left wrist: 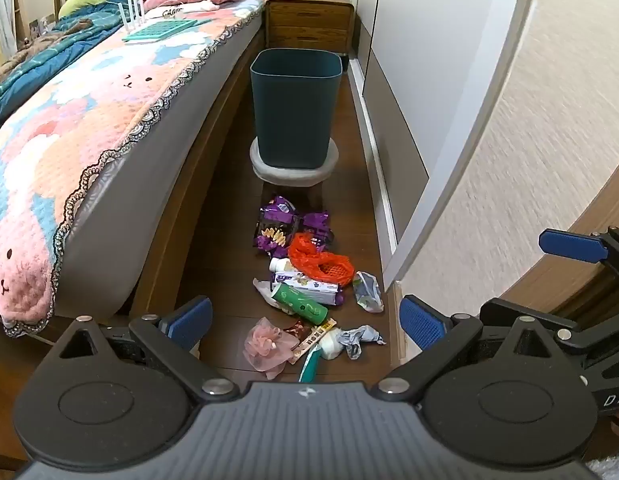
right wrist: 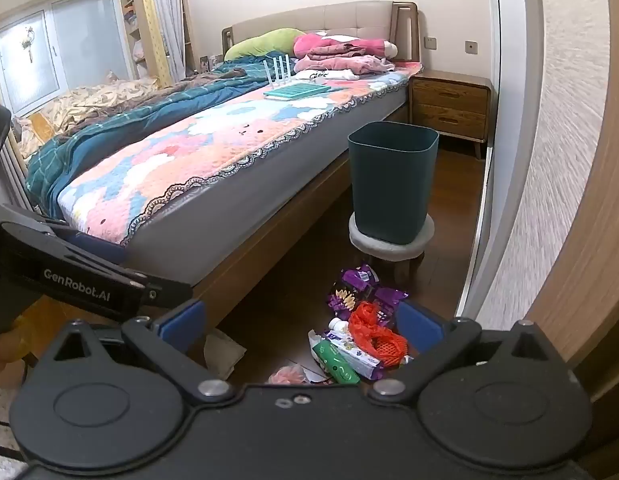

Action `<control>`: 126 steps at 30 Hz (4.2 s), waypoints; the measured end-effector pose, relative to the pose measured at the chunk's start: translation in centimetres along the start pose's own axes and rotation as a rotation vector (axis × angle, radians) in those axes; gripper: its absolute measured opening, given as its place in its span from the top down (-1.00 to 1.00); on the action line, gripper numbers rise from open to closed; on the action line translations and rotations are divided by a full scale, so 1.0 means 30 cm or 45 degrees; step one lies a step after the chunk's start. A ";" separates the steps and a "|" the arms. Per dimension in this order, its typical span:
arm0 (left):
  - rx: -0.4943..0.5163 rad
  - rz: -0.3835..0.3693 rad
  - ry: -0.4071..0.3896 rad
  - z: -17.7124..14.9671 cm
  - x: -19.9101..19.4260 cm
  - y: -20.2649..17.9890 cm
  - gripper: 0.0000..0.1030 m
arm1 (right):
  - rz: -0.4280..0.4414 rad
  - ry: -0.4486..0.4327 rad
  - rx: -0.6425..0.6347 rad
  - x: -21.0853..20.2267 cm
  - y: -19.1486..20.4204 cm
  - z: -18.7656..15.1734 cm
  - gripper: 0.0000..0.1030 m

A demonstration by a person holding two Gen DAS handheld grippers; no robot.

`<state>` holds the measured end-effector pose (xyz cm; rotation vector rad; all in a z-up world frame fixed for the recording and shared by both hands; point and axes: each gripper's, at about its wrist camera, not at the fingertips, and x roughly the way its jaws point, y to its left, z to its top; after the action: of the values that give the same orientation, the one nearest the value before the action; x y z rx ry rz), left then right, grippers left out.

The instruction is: Collect trash

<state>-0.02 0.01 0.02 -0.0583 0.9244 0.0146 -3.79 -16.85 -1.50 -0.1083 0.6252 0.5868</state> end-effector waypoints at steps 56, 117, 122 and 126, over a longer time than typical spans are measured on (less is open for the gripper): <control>-0.014 0.037 -0.009 -0.005 0.004 0.022 -0.96 | -0.007 0.004 0.088 0.034 -0.025 0.013 -0.99; 0.027 0.010 -0.107 0.155 0.636 0.298 -0.96 | -0.074 0.114 0.251 0.640 -0.155 -0.200 -0.99; 0.111 -0.043 -0.072 0.142 0.810 0.347 -0.96 | -0.082 0.113 0.227 0.771 -0.174 -0.213 -0.98; 0.131 -0.078 0.027 0.084 0.991 0.371 -0.96 | -0.110 0.163 0.206 0.900 -0.202 -0.253 -0.93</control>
<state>19.49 10.91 -22.69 0.0085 0.9431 -0.0905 13.27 -10.85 -23.77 -0.0207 0.7863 0.4466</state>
